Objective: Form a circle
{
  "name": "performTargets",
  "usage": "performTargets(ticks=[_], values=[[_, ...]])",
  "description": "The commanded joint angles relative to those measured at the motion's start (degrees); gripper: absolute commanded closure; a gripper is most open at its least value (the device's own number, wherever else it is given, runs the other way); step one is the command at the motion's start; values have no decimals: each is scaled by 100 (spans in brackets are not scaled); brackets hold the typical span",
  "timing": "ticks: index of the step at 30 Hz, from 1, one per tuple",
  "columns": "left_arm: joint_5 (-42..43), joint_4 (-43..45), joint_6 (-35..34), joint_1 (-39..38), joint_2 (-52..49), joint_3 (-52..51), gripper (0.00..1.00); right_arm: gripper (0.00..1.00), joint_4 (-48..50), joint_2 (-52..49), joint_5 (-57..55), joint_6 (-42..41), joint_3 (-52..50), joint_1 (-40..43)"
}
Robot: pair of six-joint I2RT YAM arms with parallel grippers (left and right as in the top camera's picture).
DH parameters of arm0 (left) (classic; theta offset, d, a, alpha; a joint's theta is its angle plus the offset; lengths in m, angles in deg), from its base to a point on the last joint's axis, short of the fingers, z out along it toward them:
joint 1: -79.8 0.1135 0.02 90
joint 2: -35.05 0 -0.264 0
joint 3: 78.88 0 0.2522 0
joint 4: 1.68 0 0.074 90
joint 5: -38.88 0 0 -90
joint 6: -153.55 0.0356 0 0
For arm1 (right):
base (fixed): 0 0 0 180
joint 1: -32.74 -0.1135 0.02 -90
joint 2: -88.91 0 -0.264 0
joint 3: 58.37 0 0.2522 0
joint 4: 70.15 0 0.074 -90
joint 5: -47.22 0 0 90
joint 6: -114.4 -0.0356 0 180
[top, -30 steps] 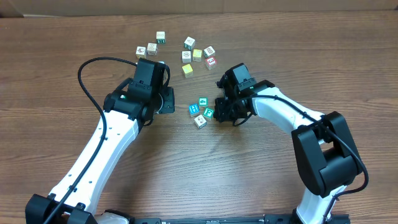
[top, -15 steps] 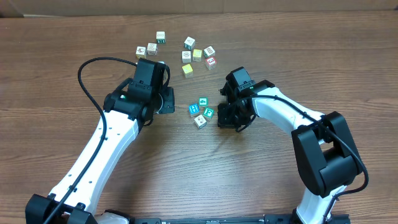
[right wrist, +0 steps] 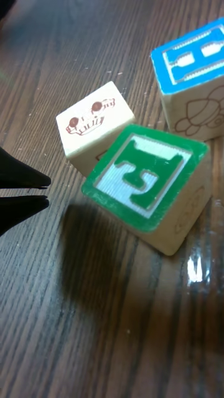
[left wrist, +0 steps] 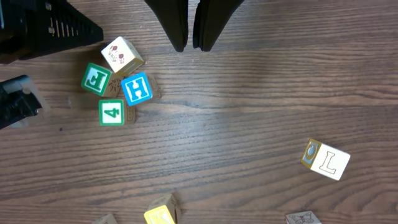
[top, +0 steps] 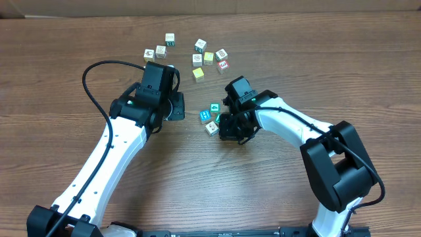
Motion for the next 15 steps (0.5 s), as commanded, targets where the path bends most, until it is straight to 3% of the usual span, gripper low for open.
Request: performTargets(ticks=[1, 7, 15], values=[[81, -44, 131, 2, 28, 46, 96, 96, -144, 79, -155, -234, 31, 96], [461, -256, 450, -4, 693, 216, 96, 96, -1226, 1060, -750, 101, 396, 278], [509, -1128, 415, -20, 2234, 240, 96, 96, -2243, 3462, -990, 592, 431, 271]])
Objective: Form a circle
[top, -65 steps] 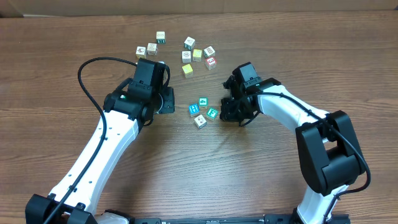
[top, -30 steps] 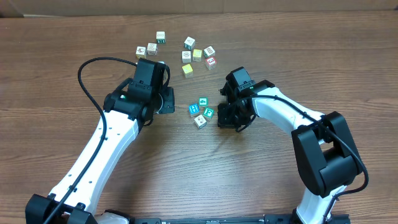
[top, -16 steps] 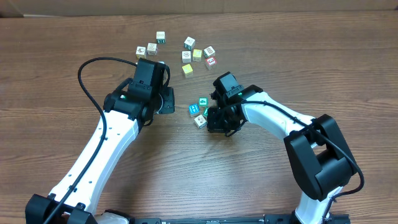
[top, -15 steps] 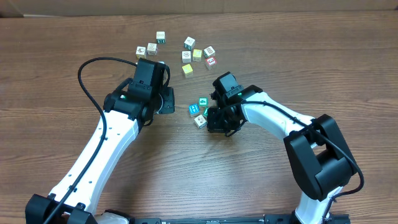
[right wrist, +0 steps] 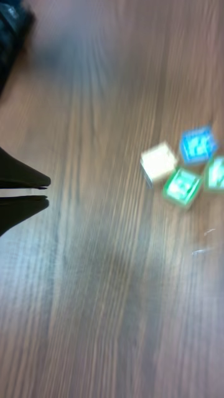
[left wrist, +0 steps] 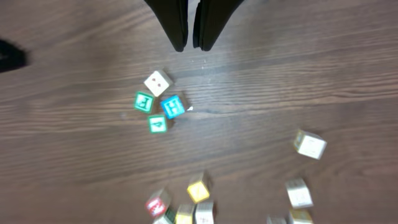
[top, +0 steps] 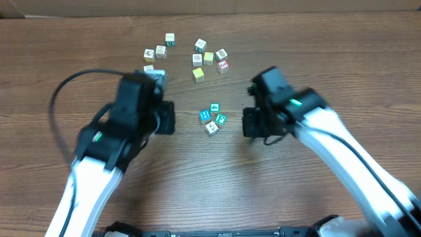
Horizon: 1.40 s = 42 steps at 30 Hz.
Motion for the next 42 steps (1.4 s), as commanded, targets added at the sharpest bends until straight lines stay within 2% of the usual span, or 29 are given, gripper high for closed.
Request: performTargets(ticks=[1, 6, 7, 8, 9, 17, 34, 38, 42], values=[[179, -330, 83, -26, 579, 111, 96, 96, -289, 979, -262, 260, 105, -4], [267, -708, 85, -162, 1180, 52, 96, 96, -901, 2382, -796, 299, 101, -2], [249, -730, 81, -166, 1224, 52, 86, 77, -990, 2608, -859, 299, 101, -2], [258, -745, 79, -166, 1252, 52, 12, 35, -1075, 2804, -898, 297, 101, -2], [306, -745, 37, -166, 1259, 52, 0, 0, -1143, 3018, -894, 297, 101, -2], [426, -750, -127, -164, 1071, 52, 0, 0, -1333, 3897, -894, 297, 101, -2], [374, -754, -118, -190, 166, 42, 1, 0, -1331, 3901, -894, 297, 101, -2], [341, -1019, -87, -146, 560, 37, 0, 0, -1331, 3901, -894, 297, 101, -2], [197, -667, -192, -138, 1517, -4, 0, 0, -1333, 3901, -896, 297, 101, -2]])
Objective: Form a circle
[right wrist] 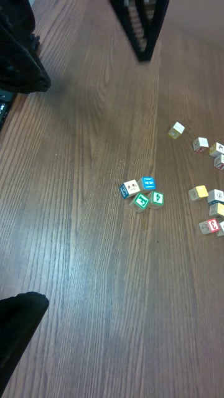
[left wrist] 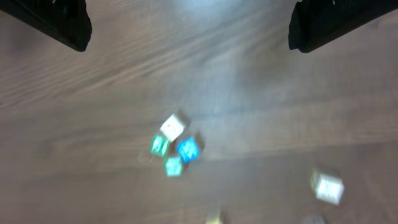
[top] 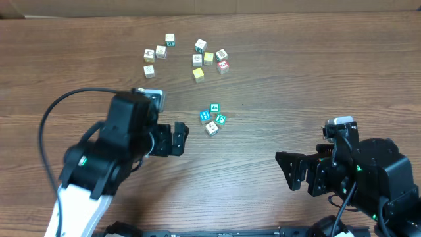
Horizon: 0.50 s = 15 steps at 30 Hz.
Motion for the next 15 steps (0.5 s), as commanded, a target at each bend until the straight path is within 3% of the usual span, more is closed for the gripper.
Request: performTargets(ticks=[1, 9, 15], values=[[-221, 409, -109, 52, 1126, -72, 0, 0, 28, 17, -57, 22, 28, 2], [-352, 2039, 616, 1054, 3624, -1956, 1, 0, 31, 17, -57, 22, 28, 2], [326, 2955, 1078, 1751, 4972, -3718, 0, 0, 28, 15, -57, 22, 28, 2]])
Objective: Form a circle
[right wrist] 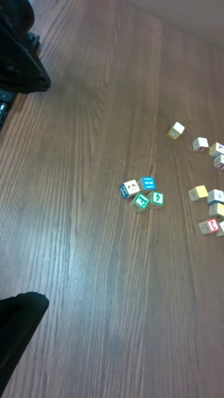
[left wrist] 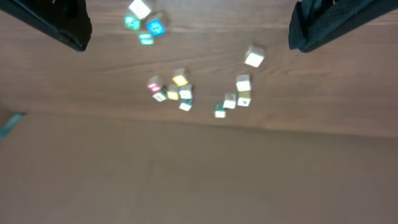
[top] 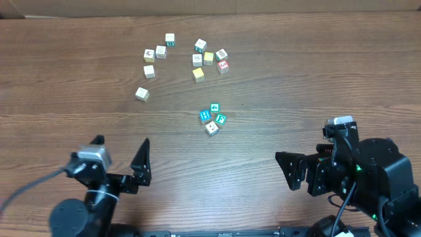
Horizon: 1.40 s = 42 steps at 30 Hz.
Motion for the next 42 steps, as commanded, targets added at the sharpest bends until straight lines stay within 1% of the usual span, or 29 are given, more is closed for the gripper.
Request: performTargets(ticks=[1, 6, 9, 12, 18, 21, 42], values=[[520, 341, 409, 330, 564, -835, 0, 0, 31, 17, -59, 15, 31, 2], [1084, 1080, 407, 625, 1150, -2004, 0, 0, 28, 17, -57, 15, 31, 2], [1213, 1528, 398, 634, 1329, -2559, 1, 0, 28, 15, -57, 17, 31, 2], [1213, 1897, 385, 649, 1346, -2905, 0, 0, 28, 17, -57, 15, 31, 2], [1211, 2295, 380, 651, 1346, -3370, 0, 0, 31, 17, -57, 15, 31, 2], [1209, 2437, 365, 649, 1346, -3436, 0, 0, 28, 17, -57, 15, 31, 2], [1209, 2433, 369, 649, 1338, -3440, 1, 0, 31, 17, -57, 15, 31, 2]])
